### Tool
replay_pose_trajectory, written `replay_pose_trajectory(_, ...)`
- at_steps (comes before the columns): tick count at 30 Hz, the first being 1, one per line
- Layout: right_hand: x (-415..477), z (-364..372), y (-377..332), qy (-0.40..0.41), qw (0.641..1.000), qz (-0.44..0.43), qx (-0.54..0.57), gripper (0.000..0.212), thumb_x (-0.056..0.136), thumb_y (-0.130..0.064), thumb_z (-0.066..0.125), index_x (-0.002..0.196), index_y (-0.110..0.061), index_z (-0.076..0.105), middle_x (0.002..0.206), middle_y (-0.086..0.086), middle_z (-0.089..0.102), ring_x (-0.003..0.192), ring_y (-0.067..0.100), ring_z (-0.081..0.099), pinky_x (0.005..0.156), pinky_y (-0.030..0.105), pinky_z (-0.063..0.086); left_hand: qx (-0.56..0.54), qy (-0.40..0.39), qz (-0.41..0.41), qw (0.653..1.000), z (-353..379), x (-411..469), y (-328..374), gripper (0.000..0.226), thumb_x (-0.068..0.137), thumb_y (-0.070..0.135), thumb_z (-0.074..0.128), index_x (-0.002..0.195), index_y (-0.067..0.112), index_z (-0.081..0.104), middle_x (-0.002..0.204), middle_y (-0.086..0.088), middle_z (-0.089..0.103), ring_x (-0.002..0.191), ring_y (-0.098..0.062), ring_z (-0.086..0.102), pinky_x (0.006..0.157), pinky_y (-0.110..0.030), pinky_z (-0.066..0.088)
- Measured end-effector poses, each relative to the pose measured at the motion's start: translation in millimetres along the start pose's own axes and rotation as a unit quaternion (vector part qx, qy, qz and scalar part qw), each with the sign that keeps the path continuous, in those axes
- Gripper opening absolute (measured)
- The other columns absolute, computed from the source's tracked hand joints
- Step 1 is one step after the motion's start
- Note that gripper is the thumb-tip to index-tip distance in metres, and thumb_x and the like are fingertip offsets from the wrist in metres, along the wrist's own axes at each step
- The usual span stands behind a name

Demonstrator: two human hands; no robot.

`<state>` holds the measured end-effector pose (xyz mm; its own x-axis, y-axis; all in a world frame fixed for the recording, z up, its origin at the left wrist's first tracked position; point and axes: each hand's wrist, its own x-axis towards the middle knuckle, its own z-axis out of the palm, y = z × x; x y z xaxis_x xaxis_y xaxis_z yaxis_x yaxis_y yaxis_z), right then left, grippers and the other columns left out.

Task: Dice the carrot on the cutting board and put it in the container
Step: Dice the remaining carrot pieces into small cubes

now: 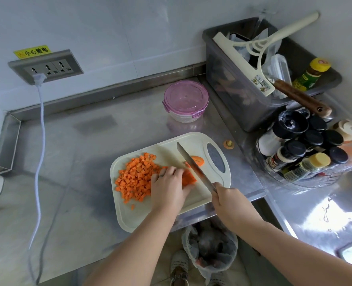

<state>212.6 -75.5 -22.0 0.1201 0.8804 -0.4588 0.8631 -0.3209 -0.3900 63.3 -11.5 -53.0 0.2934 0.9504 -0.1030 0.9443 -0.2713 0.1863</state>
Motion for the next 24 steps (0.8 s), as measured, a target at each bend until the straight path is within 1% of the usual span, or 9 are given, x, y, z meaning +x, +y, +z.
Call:
replay_pose_trajectory(2, -4.2, 2.5, -0.1, -0.003, 1.000, -0.007, -0.008, 0.027, 0.104, -0.029, 0.027, 0.111, -0.016, 0.050, 0.083, 0.002, 0.065, 0.072, 0.020, 0.064, 0.071, 0.041, 0.057, 0.005, 0.003, -0.002, 1.000, -1.3, -1.3, -1.6, 0.051, 0.088, 0.061, 0.047, 0.127, 0.028, 0.052, 0.127, 0.008, 0.053, 0.118, -0.017, 0.046, 0.094, -0.033, 0.031)
replay_pose_trajectory(6, -10.2, 5.6, -5.3, -0.017, 1.000, -0.008, -0.017, 0.027, 0.104, -0.028, 0.029, 0.118, -0.019, 0.050, 0.087, 0.001, 0.064, 0.074, 0.019, 0.065, 0.073, 0.040, 0.058, 0.027, -0.004, -0.018, 0.999, -2.4, -2.6, -5.2, 0.050, 0.085, 0.062, 0.050, 0.122, 0.028, 0.054, 0.124, 0.008, 0.053, 0.115, -0.019, 0.045, 0.090, -0.034, 0.030)
replay_pose_trajectory(9, -12.6, 7.4, -9.3, -0.026, 0.999, -0.004, -0.028, 0.026, 0.103, -0.021, 0.034, 0.125, -0.019, 0.048, 0.089, 0.000, 0.065, 0.074, 0.017, 0.066, 0.072, 0.038, 0.059, 0.027, -0.004, -0.020, 0.999, -2.8, -3.0, -4.7, 0.046, 0.085, 0.060, 0.050, 0.116, 0.027, 0.057, 0.122, 0.007, 0.054, 0.113, -0.020, 0.046, 0.089, -0.035, 0.030)
replay_pose_trajectory(13, -13.2, 8.4, -11.0, -0.033, 0.998, 0.008, -0.044, 0.031, 0.100, -0.013, 0.036, 0.130, -0.016, 0.042, 0.086, 0.003, 0.062, 0.075, 0.021, 0.064, 0.071, 0.040, 0.058, 0.019, -0.005, -0.023, 1.000, -3.2, -0.8, -3.7, 0.041, 0.086, 0.057, 0.051, 0.113, 0.027, 0.059, 0.120, 0.007, 0.054, 0.113, -0.020, 0.046, 0.089, -0.036, 0.030)
replay_pose_trajectory(16, -12.7, 9.7, -13.4, -0.047, 0.997, 0.014, -0.053, 0.037, 0.097, -0.009, 0.038, 0.134, -0.014, 0.038, 0.087, 0.003, 0.061, 0.078, 0.022, 0.063, 0.072, 0.039, 0.057, 0.014, -0.009, -0.025, 1.000, -2.9, 1.1, -3.0, 0.037, 0.086, 0.054, 0.051, 0.110, 0.027, 0.060, 0.119, 0.007, 0.055, 0.113, -0.020, 0.045, 0.088, -0.036, 0.030)
replay_pose_trajectory(20, -6.8, 9.0, -17.1, -0.065, 0.996, 0.028, -0.058, 0.039, 0.097, -0.007, 0.040, 0.135, -0.014, 0.037, 0.093, 0.004, 0.061, 0.081, 0.019, 0.064, 0.071, 0.035, 0.056, 0.011, -0.015, -0.030, 0.999, 0.4, 3.0, -3.8, 0.039, 0.087, 0.053, 0.051, 0.114, 0.026, 0.058, 0.125, 0.008, 0.053, 0.116, -0.020, 0.044, 0.090, -0.036, 0.031)
replay_pose_trajectory(22, -4.1, 10.5, -18.9, -0.072, 0.995, 0.033, -0.053, 0.041, 0.098, -0.007, 0.039, 0.138, -0.017, 0.036, 0.092, 0.002, 0.061, 0.080, 0.016, 0.064, 0.072, 0.033, 0.059, 0.006, -0.014, -0.032, 0.999, 2.1, 2.7, -3.7, 0.042, 0.087, 0.053, 0.052, 0.117, 0.025, 0.058, 0.126, 0.008, 0.052, 0.116, -0.020, 0.043, 0.091, -0.036, 0.031)
replay_pose_trajectory(24, 2.5, 10.8, -18.9, -0.070, 0.996, 0.036, -0.044, 0.038, 0.099, -0.008, 0.038, 0.136, -0.018, 0.037, 0.089, 0.001, 0.060, 0.077, 0.014, 0.064, 0.070, 0.032, 0.059, 0.002, -0.009, -0.036, 0.999, 3.9, 2.2, -3.4, 0.042, 0.087, 0.054, 0.052, 0.118, 0.026, 0.058, 0.126, 0.009, 0.052, 0.115, -0.020, 0.044, 0.090, -0.036, 0.031)
